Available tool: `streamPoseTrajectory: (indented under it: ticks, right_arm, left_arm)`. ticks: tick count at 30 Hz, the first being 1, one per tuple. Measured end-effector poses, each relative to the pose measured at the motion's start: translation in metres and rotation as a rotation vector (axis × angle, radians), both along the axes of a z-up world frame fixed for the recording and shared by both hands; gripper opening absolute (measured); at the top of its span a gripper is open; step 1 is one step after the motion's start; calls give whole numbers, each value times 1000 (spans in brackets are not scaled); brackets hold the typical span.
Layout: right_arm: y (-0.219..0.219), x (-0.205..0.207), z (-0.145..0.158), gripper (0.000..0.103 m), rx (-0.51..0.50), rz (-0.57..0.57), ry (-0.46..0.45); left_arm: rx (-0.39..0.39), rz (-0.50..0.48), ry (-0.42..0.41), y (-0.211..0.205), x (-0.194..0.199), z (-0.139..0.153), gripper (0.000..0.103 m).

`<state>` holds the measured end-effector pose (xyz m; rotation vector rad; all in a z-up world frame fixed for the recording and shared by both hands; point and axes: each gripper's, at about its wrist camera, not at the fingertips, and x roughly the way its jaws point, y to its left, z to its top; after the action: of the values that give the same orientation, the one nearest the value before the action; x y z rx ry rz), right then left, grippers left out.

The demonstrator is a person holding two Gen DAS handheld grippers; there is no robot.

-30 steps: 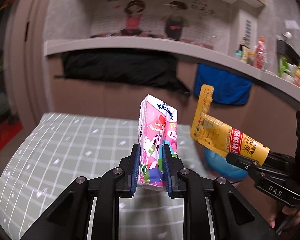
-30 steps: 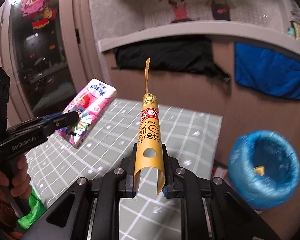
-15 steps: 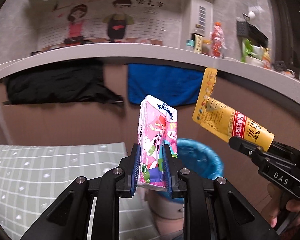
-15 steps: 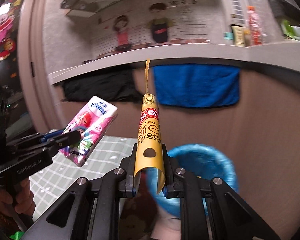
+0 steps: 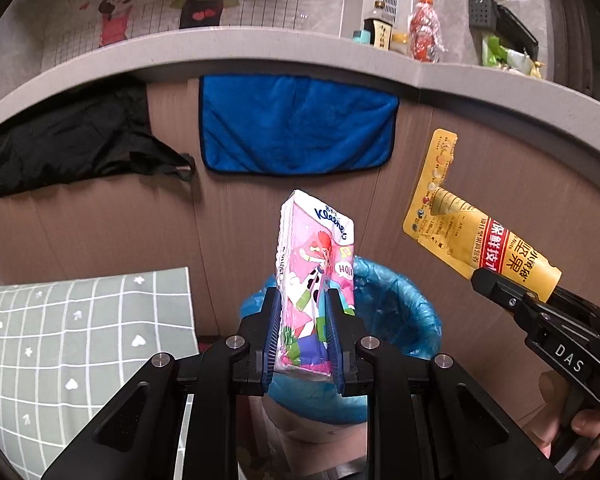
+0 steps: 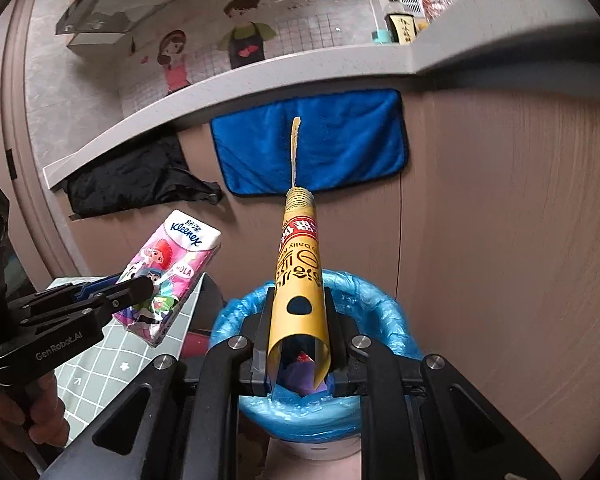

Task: Collect trash
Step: 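Lift and carry the tissue pack and yellow packet over the bin with both tools, then lower both tools into the bin and open them to drop both items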

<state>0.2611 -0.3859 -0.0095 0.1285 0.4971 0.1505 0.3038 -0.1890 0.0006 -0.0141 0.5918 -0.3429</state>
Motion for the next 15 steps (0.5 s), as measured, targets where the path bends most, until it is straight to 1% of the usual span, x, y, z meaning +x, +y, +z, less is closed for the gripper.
streamPoseTrajectory:
  ticks: [8, 15]
  right_arm:
    - [-14, 27, -22, 16, 38, -20, 44]
    - [-22, 50, -46, 16, 58, -19, 99]
  left_arm:
    - [-13, 19, 31, -8, 24, -22, 23]
    - [-3, 26, 73, -16, 42, -45, 23]
